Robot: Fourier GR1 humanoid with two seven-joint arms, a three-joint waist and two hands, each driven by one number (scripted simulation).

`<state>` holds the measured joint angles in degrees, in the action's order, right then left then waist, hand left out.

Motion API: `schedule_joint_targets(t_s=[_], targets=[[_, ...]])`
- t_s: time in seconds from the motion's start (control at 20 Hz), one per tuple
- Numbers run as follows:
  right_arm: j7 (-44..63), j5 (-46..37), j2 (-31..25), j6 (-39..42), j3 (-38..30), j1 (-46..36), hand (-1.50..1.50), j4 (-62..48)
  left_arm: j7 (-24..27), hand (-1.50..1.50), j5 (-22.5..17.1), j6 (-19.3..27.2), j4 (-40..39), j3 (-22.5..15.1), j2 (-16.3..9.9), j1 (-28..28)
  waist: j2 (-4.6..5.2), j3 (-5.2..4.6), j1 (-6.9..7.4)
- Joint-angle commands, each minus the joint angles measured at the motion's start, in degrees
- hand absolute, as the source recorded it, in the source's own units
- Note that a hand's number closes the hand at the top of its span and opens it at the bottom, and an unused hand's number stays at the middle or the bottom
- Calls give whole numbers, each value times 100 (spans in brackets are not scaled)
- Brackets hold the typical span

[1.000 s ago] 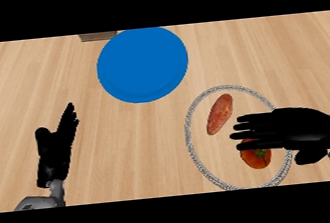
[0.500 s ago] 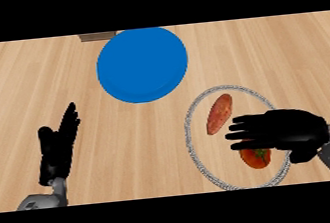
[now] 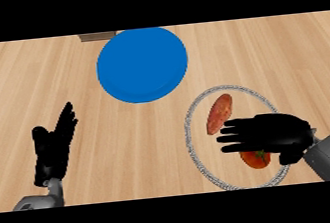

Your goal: Pick the tomato from the placemat and place it in the plate

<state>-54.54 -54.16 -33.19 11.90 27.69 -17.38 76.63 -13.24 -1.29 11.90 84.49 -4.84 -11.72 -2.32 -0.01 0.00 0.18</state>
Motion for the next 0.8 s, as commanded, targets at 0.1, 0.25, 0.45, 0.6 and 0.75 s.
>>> schedule_joint_targets(t_s=[0.1,0.25,0.45,0.6,0.75], targets=[[-280,-381,518,178,-20,-344,150,-622,-259,0,83,-99,323,-49,107,129,3,1,24],[-946,-270,214,-254,-212,-402,150,-646,-169,0,278,64,51,-114,263,-14,6,2,15],[-1084,-243,246,-538,-339,-206,150,-561,237,0,216,-32,-232,62,319,-41,4,1,-2],[-718,-339,721,-647,-424,-445,150,-740,37,0,284,-65,2,64,271,-12,3,1,11],[-684,38,817,-883,-728,-263,150,-650,25,0,235,-145,-118,152,215,-138,5,2,2]])
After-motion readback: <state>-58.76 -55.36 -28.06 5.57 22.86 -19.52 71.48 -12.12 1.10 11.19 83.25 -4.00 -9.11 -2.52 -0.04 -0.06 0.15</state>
